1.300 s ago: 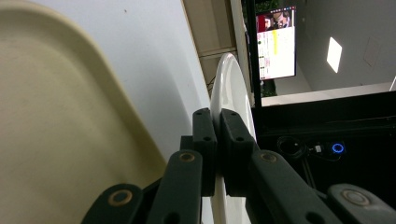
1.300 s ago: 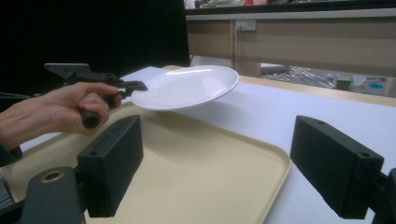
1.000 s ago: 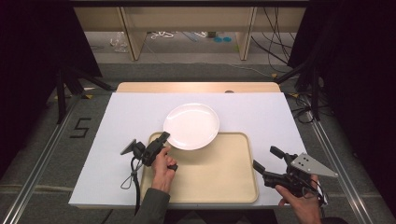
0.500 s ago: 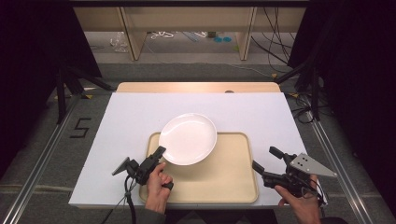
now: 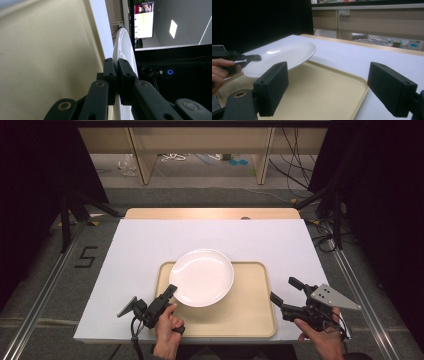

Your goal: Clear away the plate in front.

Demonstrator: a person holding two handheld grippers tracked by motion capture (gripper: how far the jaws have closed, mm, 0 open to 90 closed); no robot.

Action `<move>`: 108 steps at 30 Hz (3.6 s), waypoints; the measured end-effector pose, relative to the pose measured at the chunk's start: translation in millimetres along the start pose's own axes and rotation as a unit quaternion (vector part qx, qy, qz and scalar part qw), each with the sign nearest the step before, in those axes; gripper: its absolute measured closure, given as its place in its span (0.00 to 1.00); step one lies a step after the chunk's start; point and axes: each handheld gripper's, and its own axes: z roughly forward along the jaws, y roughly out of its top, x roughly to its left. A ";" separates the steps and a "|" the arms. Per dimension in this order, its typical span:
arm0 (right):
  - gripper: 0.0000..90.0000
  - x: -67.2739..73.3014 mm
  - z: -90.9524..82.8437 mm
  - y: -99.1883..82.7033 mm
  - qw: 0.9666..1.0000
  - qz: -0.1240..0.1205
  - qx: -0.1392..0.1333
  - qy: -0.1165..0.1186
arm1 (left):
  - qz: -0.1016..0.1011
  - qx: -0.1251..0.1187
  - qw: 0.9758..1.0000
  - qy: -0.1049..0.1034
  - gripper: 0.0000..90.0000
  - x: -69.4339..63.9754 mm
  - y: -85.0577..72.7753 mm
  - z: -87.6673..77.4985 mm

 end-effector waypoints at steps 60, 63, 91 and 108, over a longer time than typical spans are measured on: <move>0.21 1.0 0.8 -0.2 1.000 0.000 -0.005 0.006 | 0.172 0.047 0.977 0.120 0.60 -7.2 -30.6 -5.1; 0.21 1.2 0.1 0.1 1.000 -0.001 -0.002 0.003 | 0.202 0.038 0.971 0.123 0.52 -14.3 -26.6 -5.5; 0.20 2.7 2.7 -0.7 1.000 -0.003 -0.005 0.012 | 0.437 0.058 0.895 0.065 0.18 -61.9 -22.5 -5.9; 0.19 3.2 3.7 -1.3 1.000 -0.003 0.000 0.014 | 0.515 0.061 0.855 0.017 0.17 -72.4 -24.3 -15.4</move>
